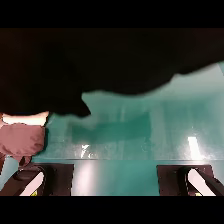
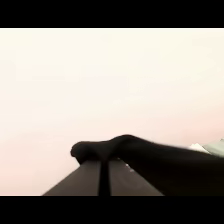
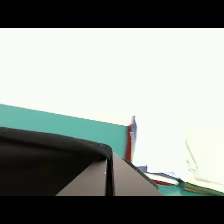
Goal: Fold the shirts.
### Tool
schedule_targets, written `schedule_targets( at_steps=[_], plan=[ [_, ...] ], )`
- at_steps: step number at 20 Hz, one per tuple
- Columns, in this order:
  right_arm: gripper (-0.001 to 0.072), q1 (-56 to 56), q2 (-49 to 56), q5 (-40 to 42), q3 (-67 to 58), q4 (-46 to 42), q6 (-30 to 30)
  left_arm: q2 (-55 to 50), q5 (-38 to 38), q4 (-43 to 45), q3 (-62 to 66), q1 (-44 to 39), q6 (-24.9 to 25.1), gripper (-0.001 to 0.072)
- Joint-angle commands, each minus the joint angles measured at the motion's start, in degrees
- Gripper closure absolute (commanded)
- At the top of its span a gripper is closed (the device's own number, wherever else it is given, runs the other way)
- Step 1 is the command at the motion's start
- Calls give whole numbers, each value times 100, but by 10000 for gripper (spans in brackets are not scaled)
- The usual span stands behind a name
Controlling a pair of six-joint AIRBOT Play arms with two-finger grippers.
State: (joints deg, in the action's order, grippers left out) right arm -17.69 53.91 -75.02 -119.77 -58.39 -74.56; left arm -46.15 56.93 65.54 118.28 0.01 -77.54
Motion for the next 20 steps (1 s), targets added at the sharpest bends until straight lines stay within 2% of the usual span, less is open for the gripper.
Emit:
schedule_targets(
  at_steps=[1,3,6,8,11,14,17,18,19,20],
  plan=[
    [700,-339,361,-181,-103,42,-111,-120,153,125,-240,2,-7,686],
    [700,-225,807,-525,-101,22,-278,-560,555,125,-538,2,-57,686],
    [700,431,1565,-909,275,-92,-361,-1611,1552,-28,-896,2,-201,685],
    [700,1075,2127,-944,802,-763,-407,-2433,1836,-105,-1193,2,-203,685],
    [700,1709,3069,-839,1316,-1423,-407,-3504,1744,-107,-1469,2,-293,684],
    [700,1917,4017,-503,1263,-1399,-407,-4328,1309,-103,-1480,4,-240,684],
    [698,1928,4723,-518,743,-1228,-409,-4715,918,-79,-1480,4,-243,682],
    [691,1895,4909,-581,498,-1143,-411,-4741,892,-24,-1480,4,-243,608],
    [533,1851,5038,-682,275,-1049,-409,-4732,903,101,-1478,4,-269,292],
    [320,1784,5097,-752,133,-887,-409,-4697,1008,133,-1475,55,-365,169]
  ],
)
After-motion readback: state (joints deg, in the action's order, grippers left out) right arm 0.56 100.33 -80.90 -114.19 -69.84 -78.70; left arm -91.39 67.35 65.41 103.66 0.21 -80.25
